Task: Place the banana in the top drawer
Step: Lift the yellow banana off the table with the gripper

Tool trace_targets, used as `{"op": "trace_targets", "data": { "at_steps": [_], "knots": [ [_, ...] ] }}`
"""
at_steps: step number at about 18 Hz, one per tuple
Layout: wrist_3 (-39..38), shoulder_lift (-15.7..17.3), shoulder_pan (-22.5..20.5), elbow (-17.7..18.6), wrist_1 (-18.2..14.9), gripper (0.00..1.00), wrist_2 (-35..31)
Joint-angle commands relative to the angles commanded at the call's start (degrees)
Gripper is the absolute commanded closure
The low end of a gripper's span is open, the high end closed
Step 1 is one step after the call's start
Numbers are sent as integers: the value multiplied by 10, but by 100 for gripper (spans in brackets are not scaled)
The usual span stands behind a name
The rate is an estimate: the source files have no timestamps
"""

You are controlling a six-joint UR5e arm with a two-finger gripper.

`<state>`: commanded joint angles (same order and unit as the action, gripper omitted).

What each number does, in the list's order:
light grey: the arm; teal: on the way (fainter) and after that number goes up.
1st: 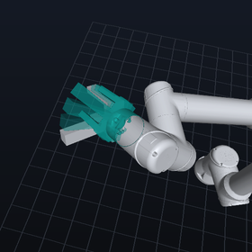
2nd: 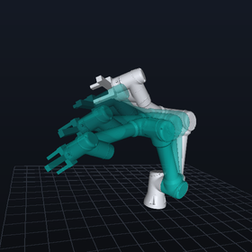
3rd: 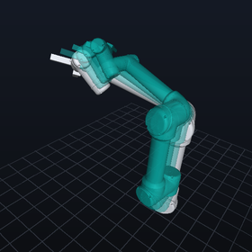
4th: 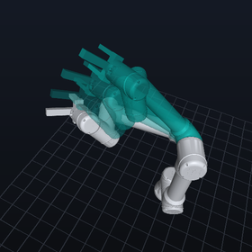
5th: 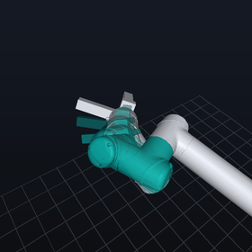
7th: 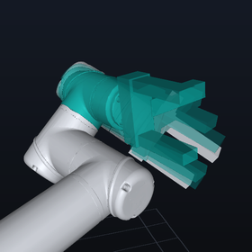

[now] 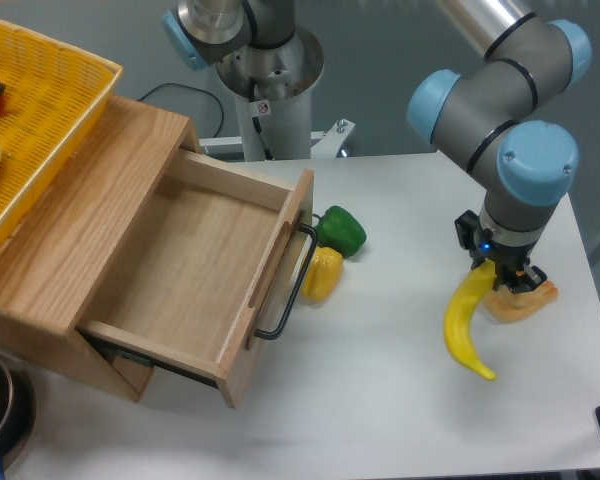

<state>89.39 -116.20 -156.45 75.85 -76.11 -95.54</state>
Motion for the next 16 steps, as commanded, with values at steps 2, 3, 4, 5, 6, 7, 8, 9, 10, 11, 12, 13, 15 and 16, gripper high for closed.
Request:
{"op": "trace_targets", "data": {
  "at_steps": [2, 3, 4, 5, 6, 7, 8, 9, 10, 11, 12, 13, 15, 16],
  "knots": [
    [0, 8, 0, 2, -9, 80, 1],
    [-1, 11, 3, -2, -15, 80, 1],
    [-2, 18, 4, -2, -22, 80, 0],
    [-6, 23, 4, -2, -29, 80, 0],
    [-7, 32, 5, -2, -37, 80, 0],
    [-7, 41, 4, -2, -47, 80, 0],
    [-7, 48, 4, -2, -56, 80, 0],
    [-8, 55, 3, -2, -66, 80, 0],
    [-10, 62, 2, -2, -73, 80, 1],
    [-10, 69, 3, -2, -82, 80, 1],
    [-17, 76, 4, -2, -91, 80, 1],
    [-27, 83, 6, -2, -100, 80, 1],
    [-45, 98, 17, -2, -119, 80, 2],
    [-54, 106, 24, -2, -127, 80, 2]
  ]
}}
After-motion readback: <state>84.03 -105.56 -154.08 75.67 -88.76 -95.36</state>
